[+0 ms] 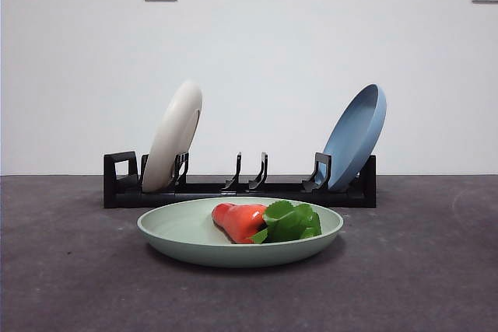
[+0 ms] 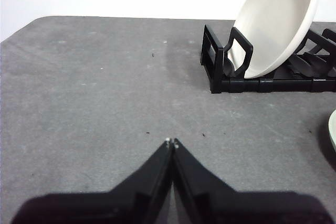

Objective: Take the green plate from the plate rack,put the plate on the table,take the carrot from the table,put the carrot in the plate

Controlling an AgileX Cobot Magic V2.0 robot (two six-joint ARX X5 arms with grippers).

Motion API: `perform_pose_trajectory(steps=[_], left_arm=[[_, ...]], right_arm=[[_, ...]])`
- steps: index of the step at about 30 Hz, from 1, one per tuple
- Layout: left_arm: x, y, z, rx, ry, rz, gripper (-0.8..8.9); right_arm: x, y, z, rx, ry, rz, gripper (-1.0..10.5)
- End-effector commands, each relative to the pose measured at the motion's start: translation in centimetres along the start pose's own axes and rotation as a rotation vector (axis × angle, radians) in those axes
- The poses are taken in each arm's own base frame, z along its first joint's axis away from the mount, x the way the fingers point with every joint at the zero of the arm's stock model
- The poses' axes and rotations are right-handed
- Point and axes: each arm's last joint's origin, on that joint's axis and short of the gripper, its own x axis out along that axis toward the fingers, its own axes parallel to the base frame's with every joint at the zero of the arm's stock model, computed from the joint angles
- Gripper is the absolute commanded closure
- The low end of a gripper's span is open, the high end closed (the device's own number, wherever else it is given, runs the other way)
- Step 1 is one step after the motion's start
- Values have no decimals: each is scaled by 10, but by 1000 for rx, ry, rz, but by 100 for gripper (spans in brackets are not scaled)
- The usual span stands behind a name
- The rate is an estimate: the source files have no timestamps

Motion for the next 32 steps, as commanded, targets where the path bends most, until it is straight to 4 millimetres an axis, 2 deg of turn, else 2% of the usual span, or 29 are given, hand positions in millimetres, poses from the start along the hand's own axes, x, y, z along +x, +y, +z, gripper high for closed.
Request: perform_pose_trajectory(steps=[1,6,11,14,18,25,29,32], left_arm=[[1,0,-3,-3,11,5,816],[1,0,-3,-4,11,5,816],[1,0,-3,-4,11,5,816],[1,0,-3,-3,11,5,816],[1,0,-3,-3,11,5,816],[1,0,-3,-4,11,5,816],[1,0,-3,-4,11,5,816],[1,0,-3,-4,11,5,816]], right_arm=[[-13,-8,1,-4,-142,-38,945],[-34,-27,-3,120,-481,-195,945],[-29,-44,-20,161,-674,-369,945],[-11,-53,-34,163,-782,-431,946],[25,-66,-56,181,-879,-440,946],[87,-84,-95,278,-910,-390,945],[109,-88,-111,284,-873,-377,945],[117,-89,-115,280,-860,-369,946]])
